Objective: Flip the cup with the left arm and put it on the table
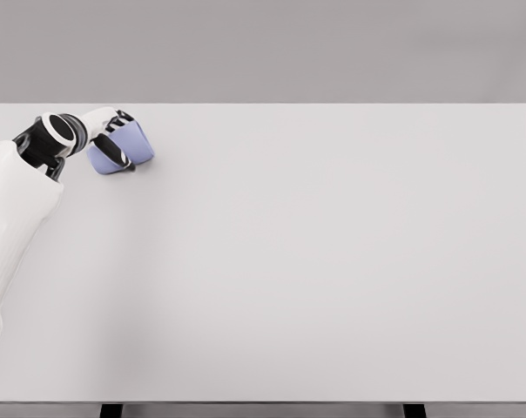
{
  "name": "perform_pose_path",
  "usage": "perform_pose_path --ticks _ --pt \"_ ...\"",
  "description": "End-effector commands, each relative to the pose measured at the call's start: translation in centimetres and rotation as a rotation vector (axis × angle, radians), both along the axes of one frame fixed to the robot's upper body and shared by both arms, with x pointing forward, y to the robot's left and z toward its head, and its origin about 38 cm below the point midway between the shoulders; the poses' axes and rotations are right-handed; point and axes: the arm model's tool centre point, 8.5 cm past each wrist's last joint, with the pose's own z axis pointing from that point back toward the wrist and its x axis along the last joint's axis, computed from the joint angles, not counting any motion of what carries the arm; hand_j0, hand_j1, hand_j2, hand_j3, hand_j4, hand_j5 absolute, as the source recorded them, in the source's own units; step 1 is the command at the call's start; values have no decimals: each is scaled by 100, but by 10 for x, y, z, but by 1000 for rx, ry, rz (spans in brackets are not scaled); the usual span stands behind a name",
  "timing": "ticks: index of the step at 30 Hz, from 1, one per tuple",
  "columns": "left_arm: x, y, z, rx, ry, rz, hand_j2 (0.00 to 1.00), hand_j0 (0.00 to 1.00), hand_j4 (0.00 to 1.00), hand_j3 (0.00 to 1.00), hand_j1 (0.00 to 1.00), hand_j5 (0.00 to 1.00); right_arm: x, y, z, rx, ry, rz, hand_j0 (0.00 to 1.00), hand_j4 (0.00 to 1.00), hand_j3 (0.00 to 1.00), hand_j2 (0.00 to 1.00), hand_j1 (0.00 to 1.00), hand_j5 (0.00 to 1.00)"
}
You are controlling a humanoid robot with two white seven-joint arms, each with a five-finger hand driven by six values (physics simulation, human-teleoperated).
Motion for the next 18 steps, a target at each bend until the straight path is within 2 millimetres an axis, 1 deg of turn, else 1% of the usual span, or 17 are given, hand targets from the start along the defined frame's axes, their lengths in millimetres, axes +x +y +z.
perform_pose_path --ticks 1,3,6,9,10,12,14,17,18 --pt "0 0 0 3 -2 -2 78 78 78 78 78 78 0 0 0 0 0 0 100 100 100 100 100 100" --pt "0 0 0 2 -2 -1 75 75 75 75 75 75 0 0 0 0 0 0 100 100 100 100 100 100" --pt "0 0 0 1 -2 -2 75 75 75 75 75 75 0 0 0 0 0 0 100 100 100 100 100 100" --pt "0 0 1 0 -3 -1 73 73 73 73 73 73 0 0 0 0 0 0 100 100 100 100 100 100" --pt "0 1 1 -2 -5 0 72 72 72 72 72 72 0 0 0 0 0 0 100 100 100 100 100 100" --pt "0 1 1 -2 -5 0 67 67 67 67 67 67 0 0 0 0 0 0 100 100 100 100 100 100" --pt "0 0 1 -11 -4 0 65 65 65 65 65 65 0 0 0 0 0 0 100 100 100 100 100 100" --pt "1 -1 7 -21 -18 -4 64 64 64 64 64 64 0 0 0 0 0 0 100 100 100 100 100 100" --pt "1 0 8 -24 -20 -2 62 62 62 62 62 62 0 0 0 0 0 0 100 100 100 100 100 100"
